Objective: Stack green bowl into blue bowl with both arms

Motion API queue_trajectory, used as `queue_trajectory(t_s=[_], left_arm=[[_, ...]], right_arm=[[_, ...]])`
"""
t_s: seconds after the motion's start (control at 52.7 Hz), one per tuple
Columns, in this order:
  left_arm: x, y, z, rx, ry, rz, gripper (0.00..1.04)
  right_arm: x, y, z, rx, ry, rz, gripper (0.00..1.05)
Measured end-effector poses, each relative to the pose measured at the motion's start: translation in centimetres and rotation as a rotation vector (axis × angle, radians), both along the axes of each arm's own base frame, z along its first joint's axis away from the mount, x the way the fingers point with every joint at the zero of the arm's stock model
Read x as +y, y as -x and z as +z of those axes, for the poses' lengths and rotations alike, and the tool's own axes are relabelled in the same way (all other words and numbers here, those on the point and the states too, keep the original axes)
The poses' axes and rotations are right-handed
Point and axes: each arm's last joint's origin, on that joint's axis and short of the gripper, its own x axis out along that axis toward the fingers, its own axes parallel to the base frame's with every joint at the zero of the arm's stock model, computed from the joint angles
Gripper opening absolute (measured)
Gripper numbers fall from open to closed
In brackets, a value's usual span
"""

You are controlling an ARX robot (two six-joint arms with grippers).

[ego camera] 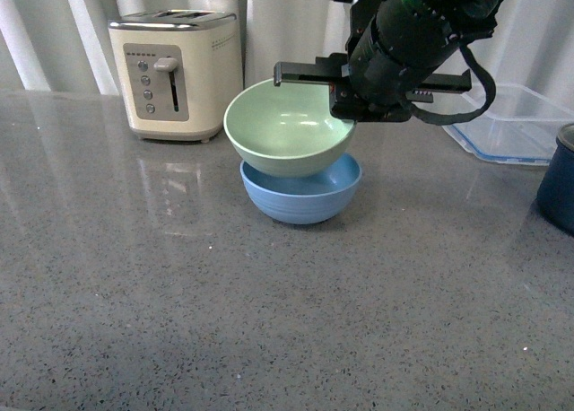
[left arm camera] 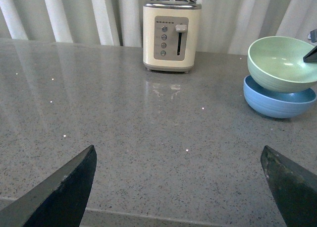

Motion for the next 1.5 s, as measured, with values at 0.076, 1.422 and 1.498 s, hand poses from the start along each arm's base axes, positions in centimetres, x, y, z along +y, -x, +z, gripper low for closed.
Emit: queue_trajectory(t_s=[0.076,1.422,1.498], left_arm=[[0.0,0.0,0.0,0.000,0.000,0.000,0.98],[0.0,0.0,0.0,0.000,0.000,0.000,0.98],[0.0,0.0,0.0,0.000,0.000,0.000,0.98]], right_arm=[[0.2,-0.5,-0.9,0.020,0.015,-0.001,0.02],[-15.4,21.1,-3.8,-0.615,0.046,-0.164,0.01],[-15.7,22.0,-4.2,-0.618,0.044,-0.162,0.01]])
